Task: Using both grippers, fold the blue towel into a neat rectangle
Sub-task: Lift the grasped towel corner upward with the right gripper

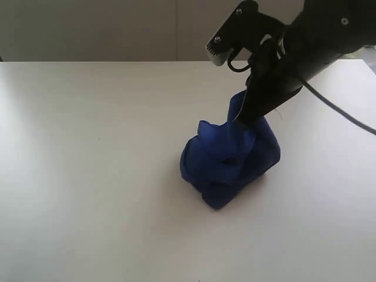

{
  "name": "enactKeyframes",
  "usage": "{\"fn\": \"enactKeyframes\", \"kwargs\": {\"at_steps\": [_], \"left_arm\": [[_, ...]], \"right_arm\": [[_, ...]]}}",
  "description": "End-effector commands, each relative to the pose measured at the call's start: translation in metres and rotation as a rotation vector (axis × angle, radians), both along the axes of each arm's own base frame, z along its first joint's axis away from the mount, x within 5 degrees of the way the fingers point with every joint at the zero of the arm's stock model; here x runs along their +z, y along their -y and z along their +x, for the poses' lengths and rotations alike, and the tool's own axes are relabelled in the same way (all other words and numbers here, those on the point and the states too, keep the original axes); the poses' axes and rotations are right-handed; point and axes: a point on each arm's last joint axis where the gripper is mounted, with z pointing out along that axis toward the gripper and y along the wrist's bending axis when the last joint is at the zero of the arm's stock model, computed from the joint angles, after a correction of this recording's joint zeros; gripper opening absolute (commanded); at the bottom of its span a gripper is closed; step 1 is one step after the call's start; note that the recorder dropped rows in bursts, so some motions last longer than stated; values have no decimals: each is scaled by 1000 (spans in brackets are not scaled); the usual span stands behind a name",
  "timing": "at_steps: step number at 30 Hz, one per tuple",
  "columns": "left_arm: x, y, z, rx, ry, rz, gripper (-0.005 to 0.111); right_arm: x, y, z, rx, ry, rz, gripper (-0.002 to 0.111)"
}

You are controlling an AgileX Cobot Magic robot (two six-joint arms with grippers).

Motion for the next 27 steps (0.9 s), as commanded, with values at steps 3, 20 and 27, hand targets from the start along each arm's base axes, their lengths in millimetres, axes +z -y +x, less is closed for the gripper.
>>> {"fn": "enactKeyframes", "kwargs": {"at_steps": [3,20,27], "left_arm": [[-1,0,0,2,-4,-1,0],[29,-1,6,15,334,-37,0],[41,-1,6,22,472,-59,0]], "right_arm": [[-1,1,0,3,0,-6,0],[-1,1,0,3,0,-6,0],[-1,1,0,4,2,-5,0]]}}
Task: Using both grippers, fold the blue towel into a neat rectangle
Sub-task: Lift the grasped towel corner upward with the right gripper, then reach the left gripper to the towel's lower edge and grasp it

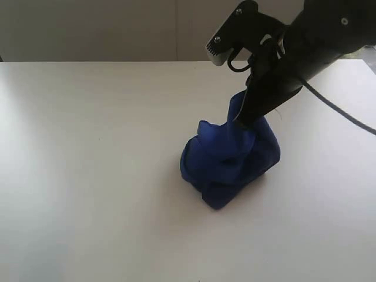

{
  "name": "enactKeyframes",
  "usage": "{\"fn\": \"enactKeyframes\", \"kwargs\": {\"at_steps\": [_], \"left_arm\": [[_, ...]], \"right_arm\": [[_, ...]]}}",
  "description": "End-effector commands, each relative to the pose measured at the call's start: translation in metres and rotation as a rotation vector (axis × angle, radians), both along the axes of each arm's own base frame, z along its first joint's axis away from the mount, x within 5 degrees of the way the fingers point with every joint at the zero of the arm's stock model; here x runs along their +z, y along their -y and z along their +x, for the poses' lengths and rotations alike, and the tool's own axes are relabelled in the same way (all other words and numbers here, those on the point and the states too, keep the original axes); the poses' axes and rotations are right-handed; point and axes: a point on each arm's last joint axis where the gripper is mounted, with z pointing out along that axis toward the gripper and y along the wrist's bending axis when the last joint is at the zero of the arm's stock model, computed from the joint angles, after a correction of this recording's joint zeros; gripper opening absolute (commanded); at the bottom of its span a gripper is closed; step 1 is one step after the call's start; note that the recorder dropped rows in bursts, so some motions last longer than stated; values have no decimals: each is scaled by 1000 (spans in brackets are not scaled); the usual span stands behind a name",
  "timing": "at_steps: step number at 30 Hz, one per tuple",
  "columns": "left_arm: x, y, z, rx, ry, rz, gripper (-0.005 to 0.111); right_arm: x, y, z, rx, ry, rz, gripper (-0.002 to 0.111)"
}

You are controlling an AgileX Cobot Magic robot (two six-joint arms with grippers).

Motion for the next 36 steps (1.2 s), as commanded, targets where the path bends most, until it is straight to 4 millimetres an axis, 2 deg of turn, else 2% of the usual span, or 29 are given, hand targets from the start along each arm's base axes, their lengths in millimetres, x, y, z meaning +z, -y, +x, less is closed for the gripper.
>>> {"fn": "enactKeyframes", "kwargs": {"at_steps": [1,5,8,11,15,17,20,24,30,36], "left_arm": [[6,-1,-1,5,79,-19,0],[10,-1,-1,-2,106,-130,0],[12,0,0,-6,50,-195,0],[25,0,2,1,-84,-204,0],[54,2,11,9,-214,-189,0],[65,4,19,6,-317,-208,0],[71,9,35,2,-496,-220,0],[62,17,56,-52,-699,-164,0],[28,42,80,-279,-1023,-206,0],[13,81,102,-523,-1032,-269,0]], "right_arm": [[-1,1,0,4,2,-4,0],[-1,1,0,4,2,-4,0],[0,1,1,6,10,1,0],[0,0,1,9,19,5,0],[1,0,2,10,25,8,0],[1,0,2,9,24,9,0],[1,0,2,9,24,9,0],[1,0,2,9,24,9,0],[1,0,2,11,31,13,0],[1,0,2,8,31,15,0]]}}
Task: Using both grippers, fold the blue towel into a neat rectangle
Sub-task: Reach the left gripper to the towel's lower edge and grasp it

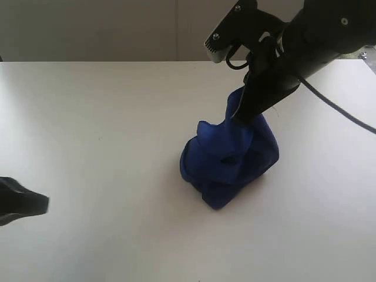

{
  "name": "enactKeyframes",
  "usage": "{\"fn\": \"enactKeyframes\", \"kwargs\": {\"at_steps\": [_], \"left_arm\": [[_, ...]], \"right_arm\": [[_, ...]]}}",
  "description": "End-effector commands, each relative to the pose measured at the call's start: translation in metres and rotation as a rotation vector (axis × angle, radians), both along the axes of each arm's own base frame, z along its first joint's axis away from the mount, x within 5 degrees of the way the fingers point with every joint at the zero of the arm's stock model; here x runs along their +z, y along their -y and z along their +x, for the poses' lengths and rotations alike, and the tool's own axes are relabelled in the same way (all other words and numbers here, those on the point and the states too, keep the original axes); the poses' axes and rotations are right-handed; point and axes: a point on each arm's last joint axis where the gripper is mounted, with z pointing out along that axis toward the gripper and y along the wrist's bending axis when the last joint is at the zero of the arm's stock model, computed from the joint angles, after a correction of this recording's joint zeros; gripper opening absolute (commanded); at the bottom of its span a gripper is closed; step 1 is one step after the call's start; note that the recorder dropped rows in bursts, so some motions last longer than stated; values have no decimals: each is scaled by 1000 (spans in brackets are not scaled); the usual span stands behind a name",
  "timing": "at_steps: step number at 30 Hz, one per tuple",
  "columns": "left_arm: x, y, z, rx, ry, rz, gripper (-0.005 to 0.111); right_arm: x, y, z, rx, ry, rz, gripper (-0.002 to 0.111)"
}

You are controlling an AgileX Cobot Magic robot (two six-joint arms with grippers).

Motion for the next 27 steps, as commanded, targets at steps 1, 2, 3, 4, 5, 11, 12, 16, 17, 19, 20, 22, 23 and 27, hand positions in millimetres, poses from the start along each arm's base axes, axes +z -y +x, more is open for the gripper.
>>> {"fn": "enactKeyframes", "kwargs": {"at_steps": [1,2,3,4,5,11,12,16,17,19,20,22,23,27], "left_arm": [[-10,33,14,-96,3,-117,0],[-13,41,16,-114,-2,-117,0],[-16,48,18,-129,-12,-113,0],[-19,57,19,-141,-23,-110,0],[-21,66,21,-153,-28,-105,0],[-22,119,41,-211,-31,-111,0],[-22,127,46,-217,-36,-115,0],[-29,155,62,-234,-61,-123,0],[-31,162,64,-245,-65,-120,0],[-38,173,68,-264,-77,-112,0],[-41,179,69,-275,-86,-108,0],[-48,188,72,-286,-101,-103,0],[-51,193,73,-291,-108,-102,1],[-56,204,77,-302,-125,-114,21]], "right_arm": [[0,1,0,0,6,2,0],[0,1,0,0,5,2,0],[0,1,0,0,5,2,0],[0,1,0,0,5,2,0],[0,1,0,0,5,2,0],[0,1,0,0,5,2,0],[0,1,0,0,5,2,0],[-1,1,0,-1,3,1,0],[-1,1,0,-1,3,1,0],[0,1,0,0,4,2,0],[0,1,0,0,4,2,0],[0,1,1,0,6,3,0],[0,1,1,0,6,3,0],[0,1,1,0,6,3,0]]}}
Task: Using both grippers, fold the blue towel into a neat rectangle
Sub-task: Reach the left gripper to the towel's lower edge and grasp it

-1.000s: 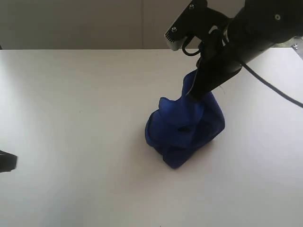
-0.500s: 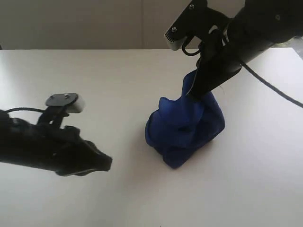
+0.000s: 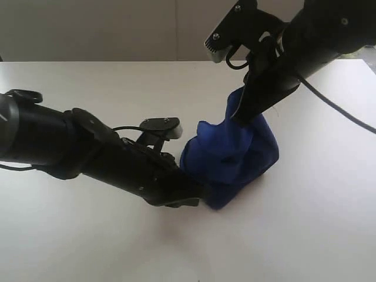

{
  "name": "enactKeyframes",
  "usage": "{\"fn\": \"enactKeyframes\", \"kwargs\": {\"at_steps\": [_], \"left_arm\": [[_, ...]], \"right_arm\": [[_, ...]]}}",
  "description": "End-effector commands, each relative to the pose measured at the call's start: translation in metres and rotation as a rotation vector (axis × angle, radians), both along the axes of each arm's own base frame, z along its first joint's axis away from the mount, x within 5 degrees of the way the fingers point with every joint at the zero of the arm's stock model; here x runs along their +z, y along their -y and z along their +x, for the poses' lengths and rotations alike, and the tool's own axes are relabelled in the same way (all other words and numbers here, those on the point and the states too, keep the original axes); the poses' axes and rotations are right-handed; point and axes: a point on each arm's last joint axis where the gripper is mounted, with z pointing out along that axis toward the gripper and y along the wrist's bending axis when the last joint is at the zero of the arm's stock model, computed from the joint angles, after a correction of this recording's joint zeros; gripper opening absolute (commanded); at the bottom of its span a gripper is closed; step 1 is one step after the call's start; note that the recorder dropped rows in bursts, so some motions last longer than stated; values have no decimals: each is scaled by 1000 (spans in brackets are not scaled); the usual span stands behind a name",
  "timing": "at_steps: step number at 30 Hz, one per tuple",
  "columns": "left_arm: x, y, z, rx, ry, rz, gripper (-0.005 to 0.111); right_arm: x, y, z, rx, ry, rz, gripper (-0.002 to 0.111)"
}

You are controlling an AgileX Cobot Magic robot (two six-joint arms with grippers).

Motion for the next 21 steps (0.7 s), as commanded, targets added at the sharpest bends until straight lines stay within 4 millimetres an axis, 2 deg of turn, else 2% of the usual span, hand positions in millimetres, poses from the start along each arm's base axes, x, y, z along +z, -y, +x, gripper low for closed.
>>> {"fn": "enactKeyframes", "kwargs": {"at_steps": [1,3,7,16,21], "left_arm": [[-3,13,2,-24,-31,-23,26],[-5,16,4,-31,-37,-27,38],[-8,22,10,-37,-43,-30,50],[-19,37,22,-72,-42,-32,50],[-18,39,19,-106,-70,-49,50]], "right_arm": [[0,1,0,0,5,2,0],[0,1,0,0,5,2,0],[0,1,1,0,7,3,0],[0,1,1,1,9,4,0],[0,1,1,1,9,4,0]]}}
